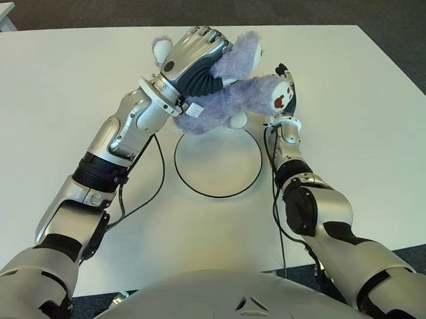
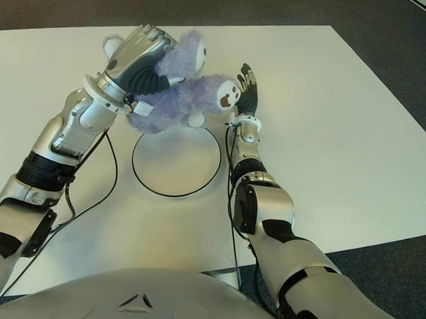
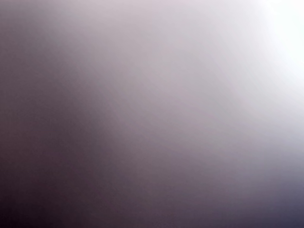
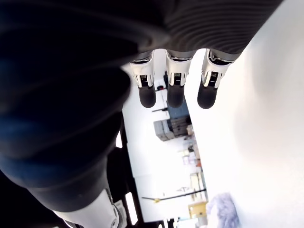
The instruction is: Put the doll into the plate.
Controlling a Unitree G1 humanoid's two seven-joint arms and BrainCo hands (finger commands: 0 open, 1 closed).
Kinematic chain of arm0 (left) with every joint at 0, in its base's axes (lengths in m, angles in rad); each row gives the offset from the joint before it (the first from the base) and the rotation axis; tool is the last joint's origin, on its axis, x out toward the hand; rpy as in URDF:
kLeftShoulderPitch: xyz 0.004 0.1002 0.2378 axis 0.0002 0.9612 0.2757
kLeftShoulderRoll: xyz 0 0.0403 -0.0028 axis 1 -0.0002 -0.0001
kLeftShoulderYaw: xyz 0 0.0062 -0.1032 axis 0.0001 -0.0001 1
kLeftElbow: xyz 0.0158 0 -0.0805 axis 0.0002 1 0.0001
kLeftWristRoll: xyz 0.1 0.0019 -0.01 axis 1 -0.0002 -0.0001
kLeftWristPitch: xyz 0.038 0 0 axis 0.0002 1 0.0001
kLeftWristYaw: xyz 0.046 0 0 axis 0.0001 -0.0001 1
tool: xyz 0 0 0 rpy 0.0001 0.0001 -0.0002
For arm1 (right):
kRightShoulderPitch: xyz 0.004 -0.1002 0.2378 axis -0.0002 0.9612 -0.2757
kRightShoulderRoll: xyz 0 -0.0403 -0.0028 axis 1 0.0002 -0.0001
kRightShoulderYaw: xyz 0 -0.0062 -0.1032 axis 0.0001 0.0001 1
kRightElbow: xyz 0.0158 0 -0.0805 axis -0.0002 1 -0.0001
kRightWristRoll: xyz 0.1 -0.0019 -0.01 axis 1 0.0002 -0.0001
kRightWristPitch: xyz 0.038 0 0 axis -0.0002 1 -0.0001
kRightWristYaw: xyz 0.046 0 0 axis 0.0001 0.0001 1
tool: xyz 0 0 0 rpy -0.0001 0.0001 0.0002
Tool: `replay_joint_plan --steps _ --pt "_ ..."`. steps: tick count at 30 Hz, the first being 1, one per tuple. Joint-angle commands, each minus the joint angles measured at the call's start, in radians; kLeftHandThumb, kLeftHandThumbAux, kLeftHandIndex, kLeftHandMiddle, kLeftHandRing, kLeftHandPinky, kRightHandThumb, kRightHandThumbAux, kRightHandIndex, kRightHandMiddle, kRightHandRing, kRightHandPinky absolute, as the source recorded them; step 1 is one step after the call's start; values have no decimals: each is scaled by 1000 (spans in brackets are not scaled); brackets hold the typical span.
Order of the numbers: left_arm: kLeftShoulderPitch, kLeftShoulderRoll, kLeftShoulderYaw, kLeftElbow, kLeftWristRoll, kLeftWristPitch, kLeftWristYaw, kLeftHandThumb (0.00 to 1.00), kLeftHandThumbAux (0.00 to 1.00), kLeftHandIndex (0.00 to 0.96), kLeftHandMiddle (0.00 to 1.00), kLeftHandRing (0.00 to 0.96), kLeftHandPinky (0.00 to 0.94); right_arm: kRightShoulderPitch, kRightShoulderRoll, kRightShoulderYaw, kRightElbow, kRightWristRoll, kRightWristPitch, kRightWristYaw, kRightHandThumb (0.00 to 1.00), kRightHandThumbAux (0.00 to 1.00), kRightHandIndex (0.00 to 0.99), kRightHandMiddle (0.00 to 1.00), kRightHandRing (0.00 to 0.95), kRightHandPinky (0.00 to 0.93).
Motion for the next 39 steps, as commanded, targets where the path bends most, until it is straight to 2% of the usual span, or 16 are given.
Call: replay_joint_plan --steps 1,11,15,28,39 --pt "21 -9 -3 -25 -19 10 -45 907 624 712 820 836 861 46 14 10 30 -6 5 -19 263 878 96 71 57 74" --pt "37 -21 -11 -38 -11 -3 -62 900 630 714 820 835 857 49 9 30 30 -17 6 -29 218 876 97 63 40 49" --pt "52 -39 -13 -35 -50 -13 -73 900 631 716 820 834 853 48 6 38 31 -23 9 -42 193 867 94 59 38 57" --pt "92 -84 -20 -37 -101 -21 -96 887 648 731 822 834 847 47 7 37 30 -16 12 -44 255 867 108 81 52 71" --pt "118 -120 -23 -33 -122 -30 -98 895 645 743 824 836 847 47 6 41 29 -21 15 -51 205 862 97 66 46 73"
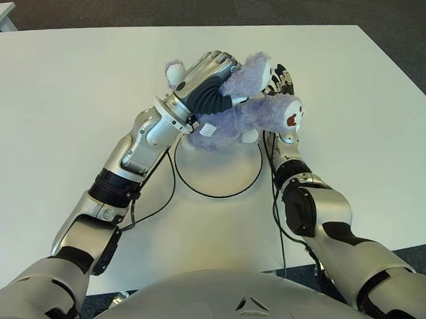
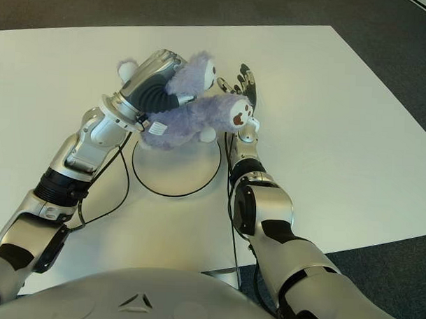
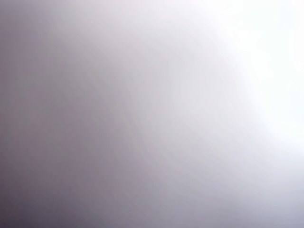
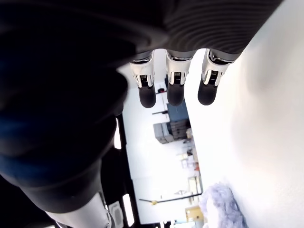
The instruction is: Put the doll into the plate.
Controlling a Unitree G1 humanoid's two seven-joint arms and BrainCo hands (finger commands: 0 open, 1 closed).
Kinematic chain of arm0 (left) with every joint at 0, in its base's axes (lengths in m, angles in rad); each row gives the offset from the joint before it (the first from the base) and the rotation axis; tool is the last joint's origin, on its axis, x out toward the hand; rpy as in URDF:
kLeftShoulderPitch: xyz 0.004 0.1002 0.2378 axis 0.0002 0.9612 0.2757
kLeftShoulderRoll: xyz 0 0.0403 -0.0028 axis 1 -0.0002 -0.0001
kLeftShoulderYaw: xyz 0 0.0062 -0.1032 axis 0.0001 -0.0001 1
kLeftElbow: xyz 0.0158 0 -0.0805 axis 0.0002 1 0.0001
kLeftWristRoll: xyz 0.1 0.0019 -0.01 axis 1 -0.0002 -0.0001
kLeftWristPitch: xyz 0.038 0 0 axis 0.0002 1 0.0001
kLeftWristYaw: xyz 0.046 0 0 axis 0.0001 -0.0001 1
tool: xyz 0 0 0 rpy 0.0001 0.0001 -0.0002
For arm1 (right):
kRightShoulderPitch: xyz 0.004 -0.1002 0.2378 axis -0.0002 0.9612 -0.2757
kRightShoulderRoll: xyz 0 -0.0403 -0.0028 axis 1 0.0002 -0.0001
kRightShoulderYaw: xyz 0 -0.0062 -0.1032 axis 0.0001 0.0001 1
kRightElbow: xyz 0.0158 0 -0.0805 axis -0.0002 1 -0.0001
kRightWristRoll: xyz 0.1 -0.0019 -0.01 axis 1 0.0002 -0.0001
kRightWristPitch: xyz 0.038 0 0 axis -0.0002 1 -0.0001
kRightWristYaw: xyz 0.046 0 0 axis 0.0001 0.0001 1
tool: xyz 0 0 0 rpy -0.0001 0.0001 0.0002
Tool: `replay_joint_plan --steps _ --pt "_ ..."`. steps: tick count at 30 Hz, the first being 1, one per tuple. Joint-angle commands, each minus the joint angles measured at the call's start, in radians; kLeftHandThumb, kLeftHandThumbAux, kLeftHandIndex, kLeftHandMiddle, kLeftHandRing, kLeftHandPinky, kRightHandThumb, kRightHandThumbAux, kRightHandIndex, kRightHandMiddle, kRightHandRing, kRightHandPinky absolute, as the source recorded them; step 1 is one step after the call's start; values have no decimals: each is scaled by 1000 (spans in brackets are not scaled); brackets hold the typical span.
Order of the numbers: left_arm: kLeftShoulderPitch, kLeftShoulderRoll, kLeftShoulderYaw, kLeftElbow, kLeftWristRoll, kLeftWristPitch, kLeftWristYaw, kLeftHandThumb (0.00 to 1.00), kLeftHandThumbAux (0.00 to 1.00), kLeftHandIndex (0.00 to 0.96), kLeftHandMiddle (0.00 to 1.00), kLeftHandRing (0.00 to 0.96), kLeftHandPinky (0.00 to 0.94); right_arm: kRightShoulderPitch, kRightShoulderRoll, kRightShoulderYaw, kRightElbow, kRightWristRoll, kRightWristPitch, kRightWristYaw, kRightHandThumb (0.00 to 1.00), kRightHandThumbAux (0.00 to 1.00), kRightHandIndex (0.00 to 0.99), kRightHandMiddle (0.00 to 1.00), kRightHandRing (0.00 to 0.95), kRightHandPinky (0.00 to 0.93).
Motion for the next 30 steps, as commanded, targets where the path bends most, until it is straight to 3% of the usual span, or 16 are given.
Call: replay_joint_plan --steps 1,30 --pt "15 -11 -14 -2 -2 -12 -11 896 645 743 824 836 847 45 10 4 29 -3 15 -10 200 863 97 66 46 74" --pt "59 -56 -42 10 -6 -72 6 875 655 729 829 838 849 49 10 20 21 -7 10 -13 205 875 99 64 43 69"
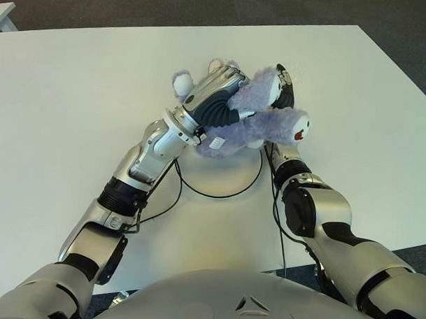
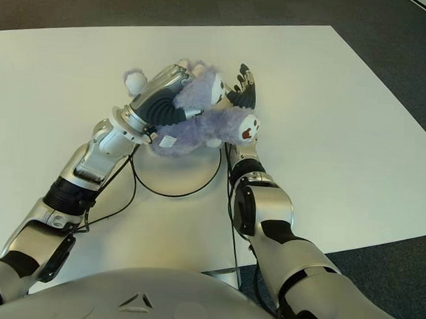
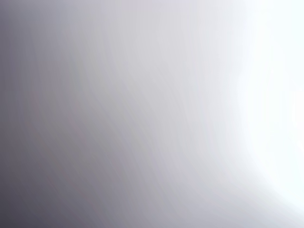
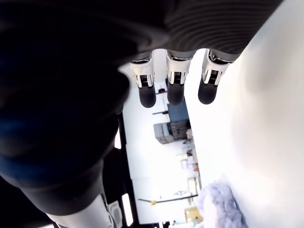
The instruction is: Put the doll into the plate.
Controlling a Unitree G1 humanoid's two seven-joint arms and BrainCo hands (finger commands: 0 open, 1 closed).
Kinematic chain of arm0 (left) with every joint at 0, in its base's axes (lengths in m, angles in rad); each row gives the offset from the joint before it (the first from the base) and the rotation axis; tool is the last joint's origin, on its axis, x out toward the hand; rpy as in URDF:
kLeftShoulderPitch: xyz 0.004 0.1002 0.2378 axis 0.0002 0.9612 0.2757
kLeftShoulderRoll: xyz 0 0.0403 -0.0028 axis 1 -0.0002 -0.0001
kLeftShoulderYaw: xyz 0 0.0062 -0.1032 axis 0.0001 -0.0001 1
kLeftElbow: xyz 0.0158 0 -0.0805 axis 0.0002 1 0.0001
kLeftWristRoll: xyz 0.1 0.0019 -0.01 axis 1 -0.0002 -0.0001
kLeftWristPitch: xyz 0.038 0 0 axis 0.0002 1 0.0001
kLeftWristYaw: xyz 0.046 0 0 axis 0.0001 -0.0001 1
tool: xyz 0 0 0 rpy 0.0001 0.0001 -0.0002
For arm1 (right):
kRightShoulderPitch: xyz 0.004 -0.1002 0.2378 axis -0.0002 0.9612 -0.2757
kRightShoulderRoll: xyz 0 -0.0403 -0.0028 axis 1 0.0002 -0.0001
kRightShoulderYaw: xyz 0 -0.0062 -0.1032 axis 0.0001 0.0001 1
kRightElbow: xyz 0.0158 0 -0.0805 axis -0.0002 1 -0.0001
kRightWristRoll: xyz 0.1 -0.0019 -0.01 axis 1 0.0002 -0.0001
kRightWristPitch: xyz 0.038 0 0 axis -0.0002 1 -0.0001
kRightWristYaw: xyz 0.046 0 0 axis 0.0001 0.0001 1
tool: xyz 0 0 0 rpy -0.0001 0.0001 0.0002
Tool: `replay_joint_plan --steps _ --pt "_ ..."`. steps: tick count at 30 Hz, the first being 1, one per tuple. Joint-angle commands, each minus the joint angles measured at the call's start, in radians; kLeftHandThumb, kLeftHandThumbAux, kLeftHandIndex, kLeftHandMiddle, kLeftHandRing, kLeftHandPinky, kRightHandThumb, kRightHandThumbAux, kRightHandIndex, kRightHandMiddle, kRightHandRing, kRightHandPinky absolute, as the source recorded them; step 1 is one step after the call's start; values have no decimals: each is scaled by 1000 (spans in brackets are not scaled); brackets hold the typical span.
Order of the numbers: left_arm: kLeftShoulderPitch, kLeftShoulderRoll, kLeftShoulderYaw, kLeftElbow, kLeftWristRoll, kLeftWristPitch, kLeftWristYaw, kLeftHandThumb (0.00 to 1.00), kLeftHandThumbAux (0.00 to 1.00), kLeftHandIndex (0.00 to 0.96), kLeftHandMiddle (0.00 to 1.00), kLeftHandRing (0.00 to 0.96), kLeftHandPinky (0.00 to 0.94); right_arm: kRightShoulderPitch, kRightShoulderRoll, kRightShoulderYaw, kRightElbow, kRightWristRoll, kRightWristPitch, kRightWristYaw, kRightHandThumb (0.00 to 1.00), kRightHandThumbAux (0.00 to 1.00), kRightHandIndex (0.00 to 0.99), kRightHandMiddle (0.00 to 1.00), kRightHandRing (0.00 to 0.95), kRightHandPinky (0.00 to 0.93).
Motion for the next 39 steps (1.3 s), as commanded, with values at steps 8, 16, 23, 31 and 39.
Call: replay_joint_plan --steps 8,16,23,31,39 --pt "25 -25 -7 18 -14 -34 2 887 650 726 829 839 851 47 12 -2 22 5 12 5 209 871 101 59 40 75" --pt "38 -36 -11 17 -33 -32 -7 895 647 725 831 841 853 47 14 -5 22 9 11 4 218 865 107 57 38 78" --pt "55 -46 -12 16 -24 -43 6 902 643 728 832 842 853 47 15 -10 21 14 9 5 235 863 119 61 39 79" --pt "77 -57 -11 10 -23 -44 6 900 639 730 831 841 838 47 14 -13 22 16 14 9 243 859 142 75 49 83" --pt "116 -58 -16 -34 -61 -11 -39 906 648 737 833 843 846 47 15 -16 21 19 15 16 225 873 115 75 48 82"
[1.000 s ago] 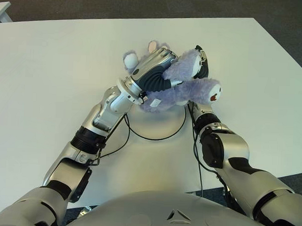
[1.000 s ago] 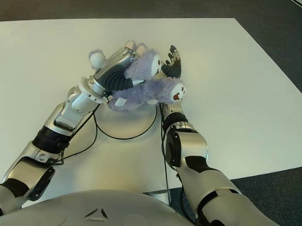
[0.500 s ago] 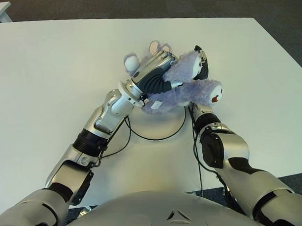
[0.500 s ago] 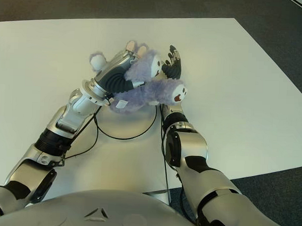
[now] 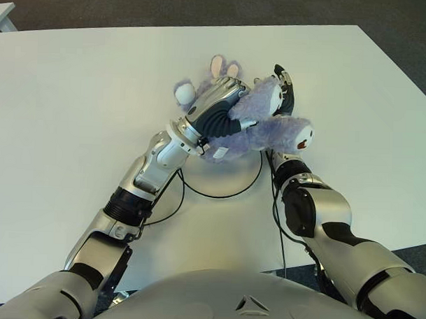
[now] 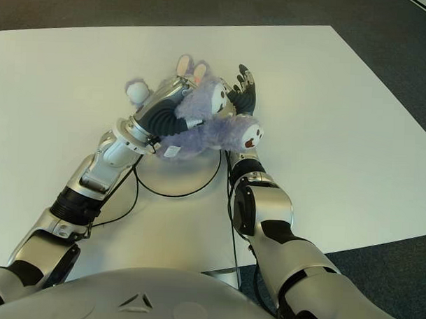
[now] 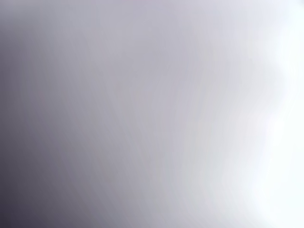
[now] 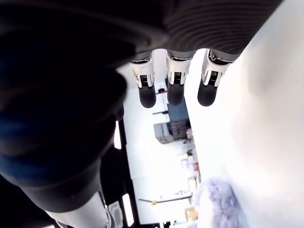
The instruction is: Put the doll into the plate.
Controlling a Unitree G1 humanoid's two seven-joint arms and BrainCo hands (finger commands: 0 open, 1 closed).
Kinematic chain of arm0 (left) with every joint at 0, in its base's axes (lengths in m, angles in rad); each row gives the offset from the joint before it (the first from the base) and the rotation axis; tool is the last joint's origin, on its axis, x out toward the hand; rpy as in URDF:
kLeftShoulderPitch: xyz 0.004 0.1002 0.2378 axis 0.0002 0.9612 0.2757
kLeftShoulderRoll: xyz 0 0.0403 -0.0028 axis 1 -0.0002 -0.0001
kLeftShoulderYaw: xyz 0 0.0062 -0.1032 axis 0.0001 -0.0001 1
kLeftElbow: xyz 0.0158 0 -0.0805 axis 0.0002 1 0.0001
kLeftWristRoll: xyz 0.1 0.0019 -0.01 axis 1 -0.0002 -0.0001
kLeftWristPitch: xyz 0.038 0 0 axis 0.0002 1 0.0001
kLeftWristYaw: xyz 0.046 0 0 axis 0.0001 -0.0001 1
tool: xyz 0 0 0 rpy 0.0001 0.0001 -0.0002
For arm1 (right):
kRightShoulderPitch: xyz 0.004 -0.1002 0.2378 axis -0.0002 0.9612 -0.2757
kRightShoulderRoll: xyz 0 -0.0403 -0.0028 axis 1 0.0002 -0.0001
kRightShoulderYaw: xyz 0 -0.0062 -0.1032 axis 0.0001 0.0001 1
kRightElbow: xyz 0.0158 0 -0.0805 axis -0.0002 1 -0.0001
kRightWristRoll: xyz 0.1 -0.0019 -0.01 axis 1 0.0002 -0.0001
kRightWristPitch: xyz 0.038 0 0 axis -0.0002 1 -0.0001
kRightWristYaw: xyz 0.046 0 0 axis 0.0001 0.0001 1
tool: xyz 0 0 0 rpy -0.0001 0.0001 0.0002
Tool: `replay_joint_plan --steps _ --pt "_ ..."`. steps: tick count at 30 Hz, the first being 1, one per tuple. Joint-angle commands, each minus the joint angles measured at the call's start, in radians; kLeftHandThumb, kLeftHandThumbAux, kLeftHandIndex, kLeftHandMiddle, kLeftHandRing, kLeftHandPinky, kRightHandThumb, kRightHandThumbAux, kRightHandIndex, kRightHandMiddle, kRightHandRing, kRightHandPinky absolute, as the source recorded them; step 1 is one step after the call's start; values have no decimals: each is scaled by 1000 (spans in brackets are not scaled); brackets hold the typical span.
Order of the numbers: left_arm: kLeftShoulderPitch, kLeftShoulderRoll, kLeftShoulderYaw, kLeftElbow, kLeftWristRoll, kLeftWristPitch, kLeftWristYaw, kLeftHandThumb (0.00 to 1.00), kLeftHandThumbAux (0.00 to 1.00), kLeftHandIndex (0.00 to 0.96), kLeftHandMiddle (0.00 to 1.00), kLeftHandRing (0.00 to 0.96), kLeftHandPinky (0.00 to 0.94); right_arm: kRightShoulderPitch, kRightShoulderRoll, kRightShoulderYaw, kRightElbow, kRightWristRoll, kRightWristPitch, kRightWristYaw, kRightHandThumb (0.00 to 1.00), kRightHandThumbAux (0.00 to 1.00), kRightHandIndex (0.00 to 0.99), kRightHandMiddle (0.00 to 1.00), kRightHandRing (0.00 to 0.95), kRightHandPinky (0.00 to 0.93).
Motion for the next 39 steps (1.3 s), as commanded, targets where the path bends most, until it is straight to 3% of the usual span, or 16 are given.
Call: replay_joint_plan --steps 1,12,39 --pt "34 2 -13 -29 -29 27 -42 906 649 737 833 842 847 46 13 -8 23 14 15 11 226 879 113 75 50 84" --pt "93 3 -17 -96 -44 77 -81 902 658 735 834 840 859 44 18 -23 22 33 18 26 245 893 106 71 57 97" --pt "168 27 -27 -175 -32 87 -85 895 651 723 824 833 848 46 23 -38 18 37 11 40 244 892 109 72 60 99"
